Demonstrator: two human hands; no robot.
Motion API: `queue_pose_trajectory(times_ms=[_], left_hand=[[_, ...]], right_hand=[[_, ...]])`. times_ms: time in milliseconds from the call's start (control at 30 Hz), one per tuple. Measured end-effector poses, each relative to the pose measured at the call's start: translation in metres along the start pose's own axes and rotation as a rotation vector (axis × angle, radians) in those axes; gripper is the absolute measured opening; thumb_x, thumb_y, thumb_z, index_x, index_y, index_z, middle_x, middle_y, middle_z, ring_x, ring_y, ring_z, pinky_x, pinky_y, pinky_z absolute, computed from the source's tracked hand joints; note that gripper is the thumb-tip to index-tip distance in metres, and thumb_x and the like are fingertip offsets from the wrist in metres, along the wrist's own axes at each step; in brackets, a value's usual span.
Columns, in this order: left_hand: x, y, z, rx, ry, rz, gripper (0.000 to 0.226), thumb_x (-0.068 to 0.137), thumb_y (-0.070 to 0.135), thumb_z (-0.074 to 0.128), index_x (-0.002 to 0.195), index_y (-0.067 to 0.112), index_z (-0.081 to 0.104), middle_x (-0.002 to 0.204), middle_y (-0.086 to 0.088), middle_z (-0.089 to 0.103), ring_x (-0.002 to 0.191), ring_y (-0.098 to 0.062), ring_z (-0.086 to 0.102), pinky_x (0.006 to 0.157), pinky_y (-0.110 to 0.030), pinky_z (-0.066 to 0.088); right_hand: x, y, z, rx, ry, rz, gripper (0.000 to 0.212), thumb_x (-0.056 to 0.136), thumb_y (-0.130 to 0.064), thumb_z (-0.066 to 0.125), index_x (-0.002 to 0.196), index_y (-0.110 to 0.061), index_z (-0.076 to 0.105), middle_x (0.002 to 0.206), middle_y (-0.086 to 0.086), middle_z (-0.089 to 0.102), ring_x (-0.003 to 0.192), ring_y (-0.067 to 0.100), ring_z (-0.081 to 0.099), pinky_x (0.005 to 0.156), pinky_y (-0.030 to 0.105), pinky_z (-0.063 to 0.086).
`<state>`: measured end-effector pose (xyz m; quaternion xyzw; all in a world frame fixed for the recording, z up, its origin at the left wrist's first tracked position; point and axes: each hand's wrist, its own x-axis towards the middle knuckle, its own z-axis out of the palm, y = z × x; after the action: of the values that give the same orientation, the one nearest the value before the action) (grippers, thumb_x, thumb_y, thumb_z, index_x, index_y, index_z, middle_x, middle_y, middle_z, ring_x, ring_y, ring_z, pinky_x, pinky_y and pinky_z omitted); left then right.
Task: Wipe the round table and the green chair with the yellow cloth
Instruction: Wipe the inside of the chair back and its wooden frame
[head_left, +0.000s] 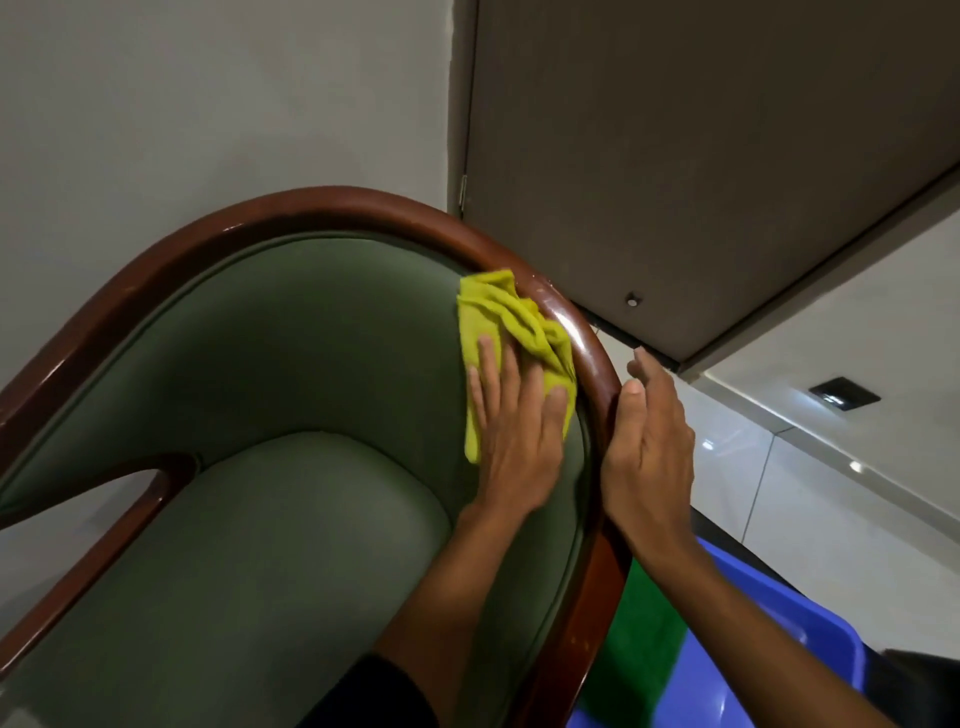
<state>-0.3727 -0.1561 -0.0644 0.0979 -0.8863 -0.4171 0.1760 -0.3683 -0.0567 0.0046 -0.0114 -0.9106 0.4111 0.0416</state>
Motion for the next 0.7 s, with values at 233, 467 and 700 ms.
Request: queue_pose_trajectory(times_ms=[233, 467, 700], left_hand=[[0.116, -0.008, -0.044, 0.179, 0.289, -0.074, 0.055, 0.102, 0.038, 0.023, 0.15, 0.013, 0.027, 0.161, -0.014, 0.018, 0.149, -0.034, 0.005, 0.12, -0.052, 0.0], [0.089, 0.012, -0.047, 0.264, -0.002, 0.329, 0.048, 0.101, 0.033, 0.024, 0.143, 0.018, 0.043, 0.156, -0.005, 0.033, 0.149, -0.032, 0.008, 0.121, -0.049, -0.003], [0.013, 0.017, -0.03, 0.095, -0.267, 0.492, 0.05, 0.103, 0.038, 0.02, 0.152, 0.025, 0.021, 0.163, 0.001, 0.013, 0.151, -0.022, -0.006, 0.122, -0.041, -0.005]], right_hand=[[0.005, -0.006, 0.001, -0.086, -0.007, -0.09, 0.054, 0.1, -0.042, 0.023, 0.151, -0.024, 0.028, 0.159, -0.001, 0.033, 0.147, 0.011, 0.023, 0.122, 0.037, 0.017], [0.005, -0.009, -0.001, -0.215, 0.088, -0.195, 0.062, 0.1, -0.047, 0.021, 0.155, -0.024, 0.006, 0.166, -0.001, 0.006, 0.152, 0.009, -0.001, 0.123, 0.052, 0.006], [0.0, -0.01, -0.002, -0.046, 0.206, -0.166, 0.052, 0.101, -0.039, 0.023, 0.151, -0.034, 0.01, 0.163, 0.0, 0.021, 0.15, 0.012, 0.017, 0.122, 0.044, 0.01]])
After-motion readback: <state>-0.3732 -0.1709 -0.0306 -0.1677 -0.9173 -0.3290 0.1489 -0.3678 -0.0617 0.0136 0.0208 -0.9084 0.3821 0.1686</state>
